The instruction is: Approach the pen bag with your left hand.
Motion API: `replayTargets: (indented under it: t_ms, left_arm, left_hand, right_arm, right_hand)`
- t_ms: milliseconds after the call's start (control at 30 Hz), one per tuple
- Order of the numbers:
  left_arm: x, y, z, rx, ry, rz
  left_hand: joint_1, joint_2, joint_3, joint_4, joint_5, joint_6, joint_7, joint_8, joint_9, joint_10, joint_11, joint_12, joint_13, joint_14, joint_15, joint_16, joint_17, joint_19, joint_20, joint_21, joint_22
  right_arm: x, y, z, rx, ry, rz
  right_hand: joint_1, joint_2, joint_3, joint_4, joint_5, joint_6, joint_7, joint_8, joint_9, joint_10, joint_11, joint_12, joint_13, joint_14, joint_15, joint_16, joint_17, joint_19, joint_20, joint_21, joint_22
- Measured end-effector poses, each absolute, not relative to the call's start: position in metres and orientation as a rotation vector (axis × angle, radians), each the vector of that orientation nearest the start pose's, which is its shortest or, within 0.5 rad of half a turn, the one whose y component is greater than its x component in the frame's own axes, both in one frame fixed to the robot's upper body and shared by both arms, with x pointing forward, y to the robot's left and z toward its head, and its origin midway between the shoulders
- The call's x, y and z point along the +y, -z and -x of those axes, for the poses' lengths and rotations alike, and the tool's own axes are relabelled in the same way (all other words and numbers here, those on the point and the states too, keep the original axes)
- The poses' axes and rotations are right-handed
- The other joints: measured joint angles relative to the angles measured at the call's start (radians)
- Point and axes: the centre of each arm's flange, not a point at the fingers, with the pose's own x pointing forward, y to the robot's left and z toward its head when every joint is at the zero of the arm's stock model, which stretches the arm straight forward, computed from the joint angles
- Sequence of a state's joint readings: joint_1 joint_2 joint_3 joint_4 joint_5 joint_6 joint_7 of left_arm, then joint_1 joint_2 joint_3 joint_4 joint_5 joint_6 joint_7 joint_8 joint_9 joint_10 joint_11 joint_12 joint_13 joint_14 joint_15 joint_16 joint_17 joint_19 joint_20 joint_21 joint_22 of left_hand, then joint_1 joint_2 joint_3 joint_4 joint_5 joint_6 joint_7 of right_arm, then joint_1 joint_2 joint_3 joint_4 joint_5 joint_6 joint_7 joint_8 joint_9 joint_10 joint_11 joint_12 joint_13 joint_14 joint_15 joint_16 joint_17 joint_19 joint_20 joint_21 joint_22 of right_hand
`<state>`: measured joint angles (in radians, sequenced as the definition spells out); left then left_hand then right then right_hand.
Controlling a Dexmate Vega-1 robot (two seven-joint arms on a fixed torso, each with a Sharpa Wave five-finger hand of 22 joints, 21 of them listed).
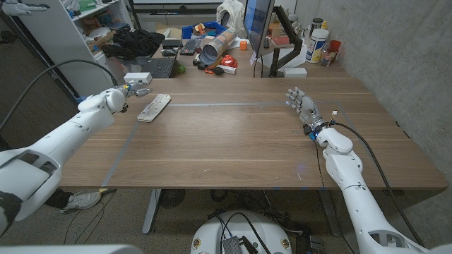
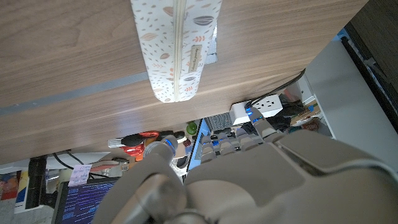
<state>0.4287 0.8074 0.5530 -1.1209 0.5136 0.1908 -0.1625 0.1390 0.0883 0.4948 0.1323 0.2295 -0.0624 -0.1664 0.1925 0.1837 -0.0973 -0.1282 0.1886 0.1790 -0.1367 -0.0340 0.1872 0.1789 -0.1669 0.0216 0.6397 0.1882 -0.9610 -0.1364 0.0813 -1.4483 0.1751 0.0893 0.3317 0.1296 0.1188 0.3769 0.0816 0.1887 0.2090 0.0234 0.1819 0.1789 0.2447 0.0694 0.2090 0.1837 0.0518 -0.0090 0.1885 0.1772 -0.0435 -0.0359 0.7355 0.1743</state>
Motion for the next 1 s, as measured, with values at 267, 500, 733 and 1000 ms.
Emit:
replayTargets:
  t_ms: [267,500,733,1000]
  left_arm:
    - [0.4664,-0.0923,-0.6808,-0.095,-0.305,-1.399]
    - [0.4660,-0.0905,-0.6820,-0.090,-0.301,-1.403]
    - [0.4666,-0.0896,-0.6828,-0.084,-0.298,-1.404]
    - [0.4653,-0.0868,-0.6858,-0.074,-0.292,-1.405]
  left_hand:
    - [0.000,0.000,-0.003,0.003,0.000,0.000,0.000,0.000,0.000,0.000,0.000,0.000,0.000,0.000,0.000,0.000,0.000,0.000,0.000,0.000,0.000]
    - [0.000,0.000,-0.003,0.003,0.000,0.000,0.000,0.000,0.000,0.000,0.000,0.000,0.000,0.000,0.000,0.000,0.000,0.000,0.000,0.000,0.000]
    - [0.000,0.000,-0.003,0.003,0.000,0.000,0.000,0.000,0.000,0.000,0.000,0.000,0.000,0.000,0.000,0.000,0.000,0.000,0.000,0.000,0.000]
    - [0.000,0.000,-0.003,0.003,0.000,0.000,0.000,0.000,0.000,0.000,0.000,0.000,0.000,0.000,0.000,0.000,0.000,0.000,0.000,0.000,0.000]
  right_arm:
    - [-0.2825,0.0290,-0.6316,-0.593,-0.235,0.032]
    - [-0.2823,0.0297,-0.6316,-0.590,-0.235,0.031]
    - [-0.2824,0.0301,-0.6319,-0.586,-0.235,0.030]
    - [-0.2842,0.0317,-0.6322,-0.581,-0.233,0.028]
  right_hand:
    - [0.000,0.000,0.000,0.000,0.000,0.000,0.000,0.000,0.000,0.000,0.000,0.000,0.000,0.000,0.000,0.000,0.000,0.000,0.000,-0.008,0.000]
    - [0.000,0.000,0.000,0.000,0.000,0.000,0.000,0.000,0.000,0.000,0.000,0.000,0.000,0.000,0.000,-0.004,0.000,0.000,0.000,-0.008,0.000]
    - [0.000,0.000,0.000,0.000,0.000,0.000,0.000,0.000,0.000,0.000,0.000,0.000,0.000,0.000,0.000,-0.004,0.000,0.000,0.000,-0.008,0.000]
    - [0.000,0.000,0.000,0.000,0.000,0.000,0.000,0.000,0.000,0.000,0.000,0.000,0.000,0.000,0.000,-0.004,0.000,0.000,0.000,-0.008,0.000]
